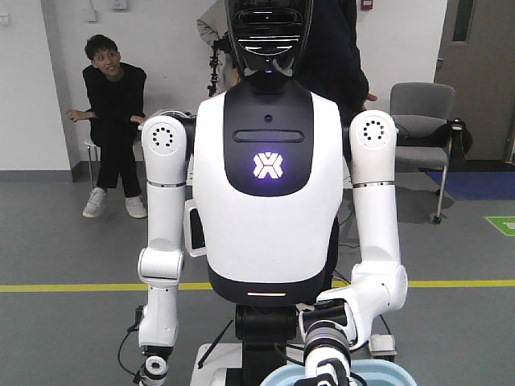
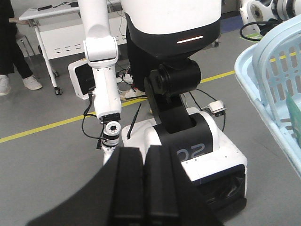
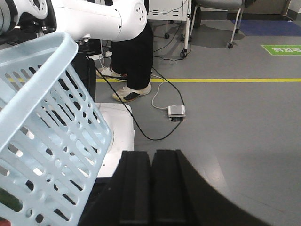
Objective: Pick snacks and fruit into basket
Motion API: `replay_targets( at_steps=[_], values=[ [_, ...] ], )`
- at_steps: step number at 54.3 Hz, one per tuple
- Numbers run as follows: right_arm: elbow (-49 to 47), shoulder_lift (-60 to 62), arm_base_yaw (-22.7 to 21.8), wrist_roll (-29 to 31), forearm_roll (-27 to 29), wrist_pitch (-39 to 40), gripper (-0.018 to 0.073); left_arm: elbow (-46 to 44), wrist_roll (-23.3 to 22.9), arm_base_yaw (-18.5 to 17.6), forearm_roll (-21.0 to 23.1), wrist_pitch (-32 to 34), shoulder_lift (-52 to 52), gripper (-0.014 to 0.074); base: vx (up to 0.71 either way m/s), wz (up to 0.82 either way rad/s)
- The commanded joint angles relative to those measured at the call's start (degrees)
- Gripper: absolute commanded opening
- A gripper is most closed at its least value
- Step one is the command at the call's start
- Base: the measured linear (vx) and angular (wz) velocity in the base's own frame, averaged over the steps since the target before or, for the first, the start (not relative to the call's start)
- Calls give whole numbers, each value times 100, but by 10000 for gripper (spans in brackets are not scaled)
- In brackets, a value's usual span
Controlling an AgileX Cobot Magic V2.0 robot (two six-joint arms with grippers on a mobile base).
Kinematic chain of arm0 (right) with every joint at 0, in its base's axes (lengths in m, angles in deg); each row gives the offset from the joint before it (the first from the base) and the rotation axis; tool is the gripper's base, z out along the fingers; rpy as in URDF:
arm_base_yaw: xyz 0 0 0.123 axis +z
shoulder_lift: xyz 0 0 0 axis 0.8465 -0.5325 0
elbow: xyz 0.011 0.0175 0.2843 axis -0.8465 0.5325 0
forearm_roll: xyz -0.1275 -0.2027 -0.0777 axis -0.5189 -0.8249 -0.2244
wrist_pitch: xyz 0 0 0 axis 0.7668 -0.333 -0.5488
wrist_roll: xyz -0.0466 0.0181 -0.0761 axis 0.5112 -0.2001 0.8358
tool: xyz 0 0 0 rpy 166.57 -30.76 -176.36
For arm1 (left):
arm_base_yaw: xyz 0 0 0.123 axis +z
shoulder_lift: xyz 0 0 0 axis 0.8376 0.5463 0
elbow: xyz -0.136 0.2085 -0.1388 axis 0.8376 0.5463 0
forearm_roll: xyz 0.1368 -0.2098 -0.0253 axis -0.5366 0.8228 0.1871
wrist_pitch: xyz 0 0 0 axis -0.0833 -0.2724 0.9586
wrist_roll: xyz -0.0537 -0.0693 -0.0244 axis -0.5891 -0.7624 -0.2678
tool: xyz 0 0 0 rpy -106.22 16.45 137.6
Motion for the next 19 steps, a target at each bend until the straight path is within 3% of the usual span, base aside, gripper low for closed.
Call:
replay_targets(
  at_steps=[1,19],
  values=[
    [33,95,-19,46,-79,433,-8,21,-48,14,36,437,-97,0,0,0],
    [33,95,-14,46,-79,433,-8,21,-48,14,36,437,-97,0,0,0]
  ],
)
